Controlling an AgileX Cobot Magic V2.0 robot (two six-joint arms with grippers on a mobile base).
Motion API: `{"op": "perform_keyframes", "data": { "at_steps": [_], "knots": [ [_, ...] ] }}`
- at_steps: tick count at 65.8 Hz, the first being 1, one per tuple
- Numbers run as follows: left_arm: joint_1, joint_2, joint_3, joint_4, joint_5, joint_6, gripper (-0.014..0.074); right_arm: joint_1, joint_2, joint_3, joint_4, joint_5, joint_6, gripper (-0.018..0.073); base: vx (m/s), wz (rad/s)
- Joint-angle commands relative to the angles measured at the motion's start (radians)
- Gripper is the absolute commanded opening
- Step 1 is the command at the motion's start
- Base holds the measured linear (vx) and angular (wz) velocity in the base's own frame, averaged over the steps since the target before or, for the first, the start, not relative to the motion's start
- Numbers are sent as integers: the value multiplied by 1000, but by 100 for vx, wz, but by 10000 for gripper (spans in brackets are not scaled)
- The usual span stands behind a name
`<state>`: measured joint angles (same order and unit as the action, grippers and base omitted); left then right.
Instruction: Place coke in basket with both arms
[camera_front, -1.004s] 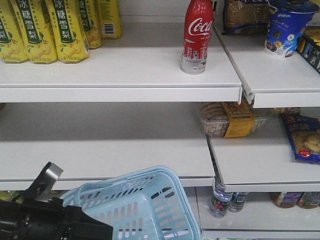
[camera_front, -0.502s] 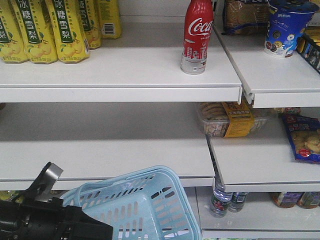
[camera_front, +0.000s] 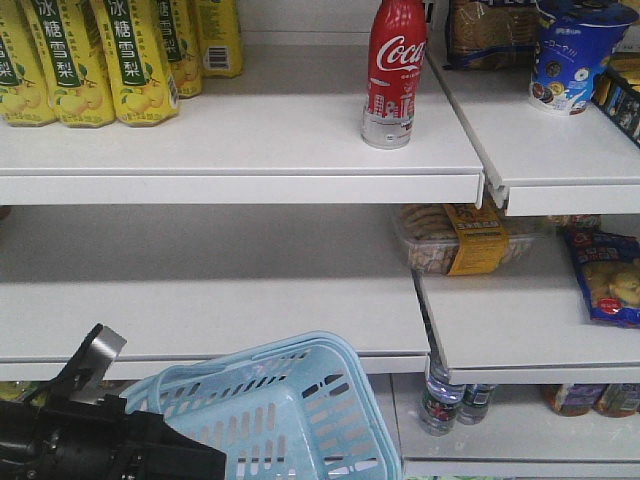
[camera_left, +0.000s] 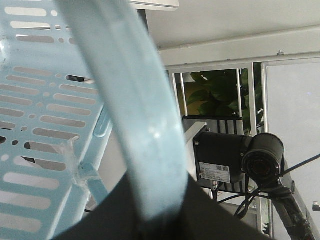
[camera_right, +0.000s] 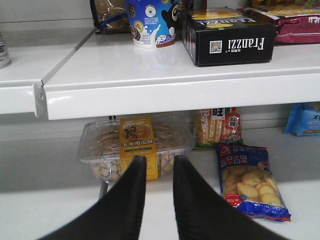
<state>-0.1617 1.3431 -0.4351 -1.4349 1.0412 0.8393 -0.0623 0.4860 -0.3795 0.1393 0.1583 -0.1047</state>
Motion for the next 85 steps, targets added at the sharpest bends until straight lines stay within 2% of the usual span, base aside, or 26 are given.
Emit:
{"op": "perform_keyframes", "data": {
  "at_steps": [1,21,32,42,51,62,71,77,85],
  "knots": [
    [-10,-26,-20,-69,61,7,-7,-6,9,-34,-5,-82,-11,259,0,0],
    [-10,-26,-20,-69,61,7,-7,-6,9,-34,-5,-92,-11,450,0,0],
    [-10,-26,-20,-69,61,7,-7,-6,9,-36,1,-97,-10,469,0,0],
    [-10,-26,-20,-69,61,7,-6,12,11,-103,10,-88,-11,468,0,0],
    [-10,-26,-20,-69,61,7,-6,109,52,-205,7,-56,-74,468,0,0],
    [-10,-26,-20,-69,61,7,-6,288,162,-305,7,-67,-164,468,0,0],
    [-10,-26,-20,-69,61,7,-6,417,274,-385,7,-100,-197,470,0,0],
    [-10,-26,-20,-69,61,7,-6,466,361,-451,2,-123,-197,479,0,0],
    [-10,-26,-20,-69,61,7,-6,472,478,-550,-1,-126,-197,514,0,0]
  ]
}}
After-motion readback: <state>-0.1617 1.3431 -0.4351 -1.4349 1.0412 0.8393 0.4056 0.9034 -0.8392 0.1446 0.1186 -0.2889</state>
